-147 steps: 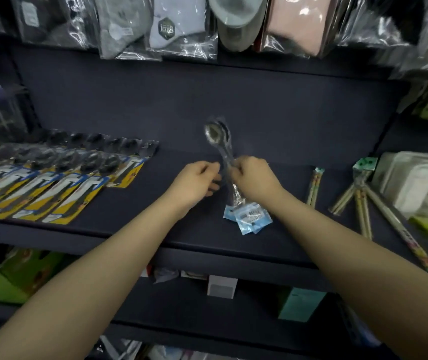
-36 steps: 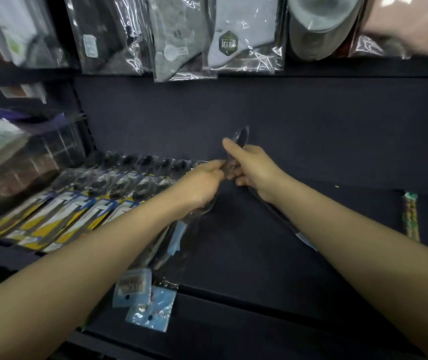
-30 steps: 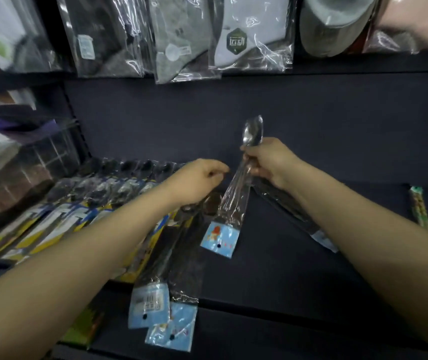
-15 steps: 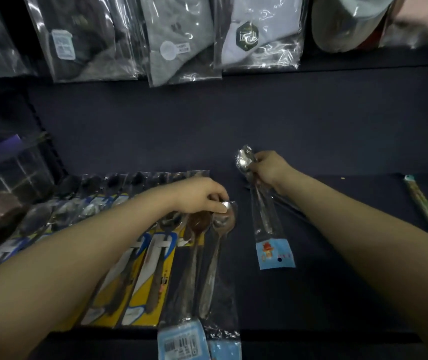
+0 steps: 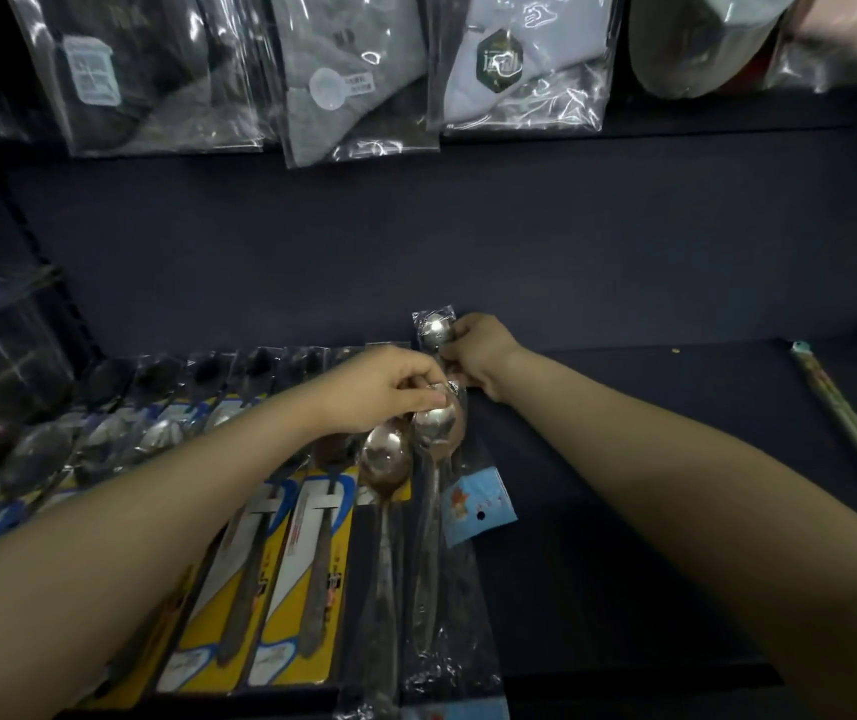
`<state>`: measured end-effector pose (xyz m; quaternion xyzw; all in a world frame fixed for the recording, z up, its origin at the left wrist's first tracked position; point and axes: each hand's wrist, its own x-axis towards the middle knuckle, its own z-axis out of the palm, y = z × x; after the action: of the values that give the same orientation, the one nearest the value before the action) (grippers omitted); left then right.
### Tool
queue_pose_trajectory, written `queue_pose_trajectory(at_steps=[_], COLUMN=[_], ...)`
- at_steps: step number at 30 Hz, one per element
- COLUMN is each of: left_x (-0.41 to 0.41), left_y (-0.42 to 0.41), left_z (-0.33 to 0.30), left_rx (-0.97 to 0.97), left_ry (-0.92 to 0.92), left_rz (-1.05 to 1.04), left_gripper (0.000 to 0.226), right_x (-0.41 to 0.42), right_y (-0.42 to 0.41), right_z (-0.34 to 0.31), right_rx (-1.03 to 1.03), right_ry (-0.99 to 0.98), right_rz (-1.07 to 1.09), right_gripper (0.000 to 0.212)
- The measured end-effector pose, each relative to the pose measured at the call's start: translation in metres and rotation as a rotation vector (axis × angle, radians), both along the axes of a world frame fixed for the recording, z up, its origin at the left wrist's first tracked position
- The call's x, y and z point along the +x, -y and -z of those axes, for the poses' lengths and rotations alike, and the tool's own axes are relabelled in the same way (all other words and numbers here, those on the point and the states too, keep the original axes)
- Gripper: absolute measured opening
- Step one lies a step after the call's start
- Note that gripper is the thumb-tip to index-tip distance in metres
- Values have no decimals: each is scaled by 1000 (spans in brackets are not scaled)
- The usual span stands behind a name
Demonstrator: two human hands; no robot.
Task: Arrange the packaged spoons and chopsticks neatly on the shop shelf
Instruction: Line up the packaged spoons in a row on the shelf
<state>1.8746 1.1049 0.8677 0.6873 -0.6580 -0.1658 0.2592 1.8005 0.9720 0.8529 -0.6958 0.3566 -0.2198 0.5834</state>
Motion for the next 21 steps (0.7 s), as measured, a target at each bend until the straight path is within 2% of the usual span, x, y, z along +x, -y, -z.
queue_pose_trajectory(at_steps=[6, 10, 12, 14, 15, 18, 20, 21], left_x=[-8, -7, -6, -5, -5, -9, -19, -29], left_y=[-1, 3, 5, 7, 8, 12, 14, 14], left_z=[4, 8, 11, 11, 12, 13, 7, 2], left_rx=[-41, -23, -65, -81, -53, 19, -58, -104], left_ry=[4, 110, 99, 102, 109, 178, 204, 142], left_rz=[-15, -82, -122, -147, -148, -141, -170, -177], left_gripper=[5, 5, 2, 1, 2, 22, 36, 40], right_x=[1, -10, -19, -31, -37, -56, -64, -66], right_y=[4, 6, 14, 22, 27, 36, 37, 37], right_z=[-5, -8, -14, -24, -30, -40, -41, -41], right_rx=[-1, -128, -164, -195, -215, -233, -241, -244], right_ry=[71, -8, 10, 64, 86, 133, 131, 129], right_rz=[41, 21, 85, 174, 210, 253, 251, 251], right_gripper=[15, 28, 21, 4, 9, 18, 14, 15])
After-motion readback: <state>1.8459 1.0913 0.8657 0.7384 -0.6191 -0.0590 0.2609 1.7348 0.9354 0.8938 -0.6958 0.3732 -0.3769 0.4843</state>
